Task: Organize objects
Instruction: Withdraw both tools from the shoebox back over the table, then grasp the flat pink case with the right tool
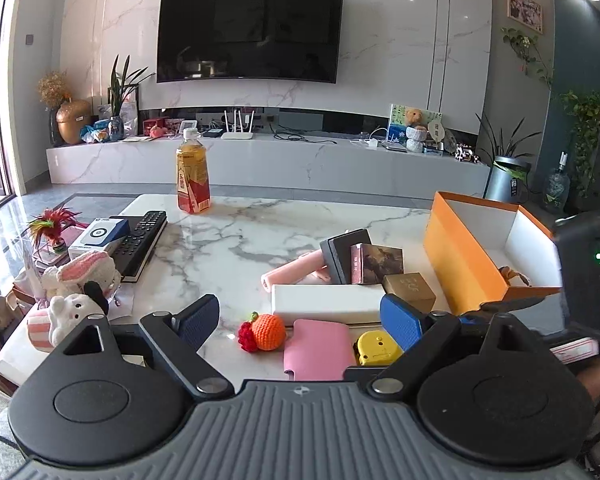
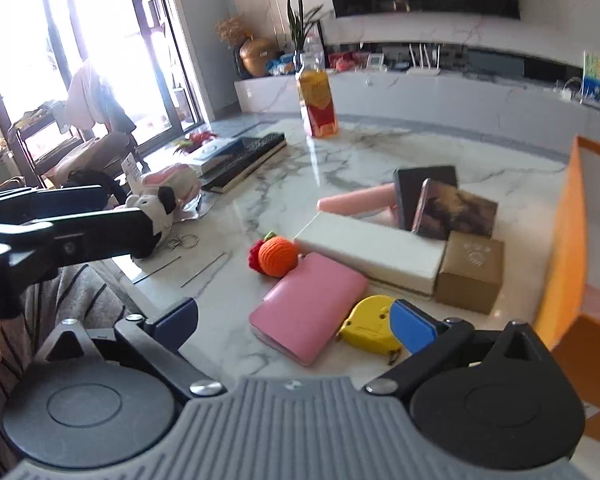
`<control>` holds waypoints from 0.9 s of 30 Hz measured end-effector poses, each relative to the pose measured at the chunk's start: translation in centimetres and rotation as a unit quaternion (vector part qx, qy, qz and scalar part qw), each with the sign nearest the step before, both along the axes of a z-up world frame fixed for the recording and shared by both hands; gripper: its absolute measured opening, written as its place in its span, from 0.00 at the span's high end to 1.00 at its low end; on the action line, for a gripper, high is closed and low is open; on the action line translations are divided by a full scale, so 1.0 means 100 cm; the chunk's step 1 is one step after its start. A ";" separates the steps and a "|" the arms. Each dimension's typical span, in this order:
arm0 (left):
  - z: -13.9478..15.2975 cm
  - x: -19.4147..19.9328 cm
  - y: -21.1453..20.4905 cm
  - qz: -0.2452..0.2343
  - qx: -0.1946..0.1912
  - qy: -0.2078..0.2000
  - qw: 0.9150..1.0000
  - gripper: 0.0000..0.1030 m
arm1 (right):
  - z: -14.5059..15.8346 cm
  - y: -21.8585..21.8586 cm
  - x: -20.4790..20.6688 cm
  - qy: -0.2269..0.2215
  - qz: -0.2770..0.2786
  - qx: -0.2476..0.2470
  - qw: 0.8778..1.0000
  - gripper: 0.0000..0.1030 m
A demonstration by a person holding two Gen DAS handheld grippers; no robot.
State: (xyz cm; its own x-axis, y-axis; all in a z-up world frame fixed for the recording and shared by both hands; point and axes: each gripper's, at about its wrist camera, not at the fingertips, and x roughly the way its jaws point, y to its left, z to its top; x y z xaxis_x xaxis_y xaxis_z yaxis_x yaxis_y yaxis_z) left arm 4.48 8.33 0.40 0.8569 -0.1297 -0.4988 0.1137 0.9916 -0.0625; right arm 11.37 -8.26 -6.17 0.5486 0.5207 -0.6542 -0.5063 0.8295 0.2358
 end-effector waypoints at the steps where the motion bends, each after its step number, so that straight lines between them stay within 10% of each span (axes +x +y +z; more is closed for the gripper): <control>1: 0.000 0.001 0.003 0.002 -0.006 0.003 1.000 0.00 | -0.005 0.008 0.008 0.019 0.002 -0.002 1.000 0.01; 12: 0.001 0.003 0.018 0.011 -0.017 -0.002 1.000 0.00 | -0.049 0.039 0.068 0.254 -0.079 0.017 0.964 0.01; 20: -0.001 -0.001 0.009 0.015 0.021 -0.014 1.000 0.00 | -0.054 0.069 0.078 0.214 -0.144 -0.057 0.964 0.01; 27: 0.004 -0.004 0.030 0.039 -0.023 -0.019 0.999 0.00 | -0.056 0.081 0.086 0.186 -0.175 -0.098 0.962 0.01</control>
State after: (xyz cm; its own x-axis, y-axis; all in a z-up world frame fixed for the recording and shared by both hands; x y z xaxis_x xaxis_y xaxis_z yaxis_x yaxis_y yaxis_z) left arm 4.12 11.36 0.79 0.8836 -0.0835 -0.4607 0.0386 0.9936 -0.1060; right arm 20.02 -0.15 -11.75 0.3773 0.1929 -0.9058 -0.0993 0.9809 0.1675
